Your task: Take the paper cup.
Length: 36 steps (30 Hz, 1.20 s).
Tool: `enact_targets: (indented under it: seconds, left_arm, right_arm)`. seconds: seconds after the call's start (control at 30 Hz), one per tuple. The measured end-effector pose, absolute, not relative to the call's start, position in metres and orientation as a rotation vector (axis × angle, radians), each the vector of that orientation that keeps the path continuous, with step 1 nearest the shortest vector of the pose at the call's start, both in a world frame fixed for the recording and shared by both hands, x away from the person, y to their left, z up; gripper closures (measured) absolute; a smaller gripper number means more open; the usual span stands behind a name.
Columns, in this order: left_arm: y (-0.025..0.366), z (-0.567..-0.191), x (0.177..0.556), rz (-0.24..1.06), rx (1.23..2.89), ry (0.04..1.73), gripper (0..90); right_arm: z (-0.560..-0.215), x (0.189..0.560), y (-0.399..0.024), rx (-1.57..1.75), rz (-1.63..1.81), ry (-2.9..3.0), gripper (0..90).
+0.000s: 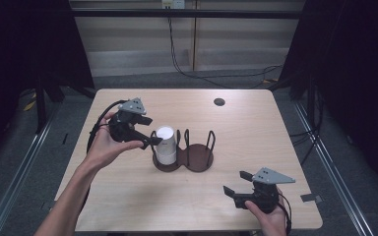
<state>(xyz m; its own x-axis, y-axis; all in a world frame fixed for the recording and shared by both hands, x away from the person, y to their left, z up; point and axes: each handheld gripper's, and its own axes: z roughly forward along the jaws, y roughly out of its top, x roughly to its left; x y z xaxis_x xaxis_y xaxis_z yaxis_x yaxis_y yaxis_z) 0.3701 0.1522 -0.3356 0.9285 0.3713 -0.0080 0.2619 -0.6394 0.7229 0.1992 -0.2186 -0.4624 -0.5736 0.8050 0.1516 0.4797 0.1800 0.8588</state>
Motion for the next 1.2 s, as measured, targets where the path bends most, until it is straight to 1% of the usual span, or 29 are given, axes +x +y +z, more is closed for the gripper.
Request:
enact_targets:
  seconds: [0.13,0.23,0.37,0.43,0.53,0.6,0.63,0.7,0.77,0.9,0.97,1.1,1.2]
  left_arm:
    - [0.147,-0.341,0.376,0.140,2.327,0.485,22.4]
    - [0.142,-0.344,0.375,0.139,2.362,0.482,26.3]
    - [0.137,-0.344,0.381,0.182,2.414,0.493,22.2]
    - [0.135,-0.345,0.385,0.168,2.412,0.508,19.6]
    - [0.130,-0.347,0.390,0.161,2.462,0.494,22.3]
    - [0.126,-0.349,0.391,0.155,2.462,0.506,21.5]
    - [0.126,-0.349,0.394,0.140,2.478,0.479,21.4]
    - [0.124,-0.351,0.396,0.134,2.486,0.484,21.5]
    - [0.123,-0.353,0.399,0.120,2.512,0.466,19.8]
    - [0.115,-0.358,0.402,0.119,2.520,0.479,21.8]
    - [0.110,-0.359,0.403,0.125,2.564,0.463,22.8]
    - [0.105,-0.361,0.406,0.133,2.584,0.453,21.1]
    - [0.101,-0.364,0.407,0.132,2.615,0.446,25.2]
  right_arm:
    - [-0.463,0.200,-0.219,1.239,1.342,2.114,19.0]
    - [-0.463,0.200,-0.219,1.238,1.338,2.103,19.0]
    - [-0.463,0.199,-0.219,1.238,1.339,2.100,19.1]
    - [-0.463,0.199,-0.218,1.231,1.342,2.103,19.1]
    - [-0.464,0.199,-0.218,1.227,1.352,2.109,18.7]
    - [-0.464,0.200,-0.217,1.224,1.353,2.104,18.6]
    - [-0.464,0.200,-0.217,1.221,1.351,2.105,18.5]
    - [-0.464,0.200,-0.217,1.211,1.358,2.104,18.3]
    - [-0.465,0.199,-0.217,1.216,1.359,2.098,18.2]
    - [-0.466,0.200,-0.216,1.207,1.371,2.116,16.0]
    - [-0.466,0.200,-0.214,1.202,1.362,2.132,15.4]
    - [-0.468,0.201,-0.211,1.196,1.345,2.156,15.3]
    - [-0.467,0.201,-0.212,1.193,1.353,2.150,15.4]
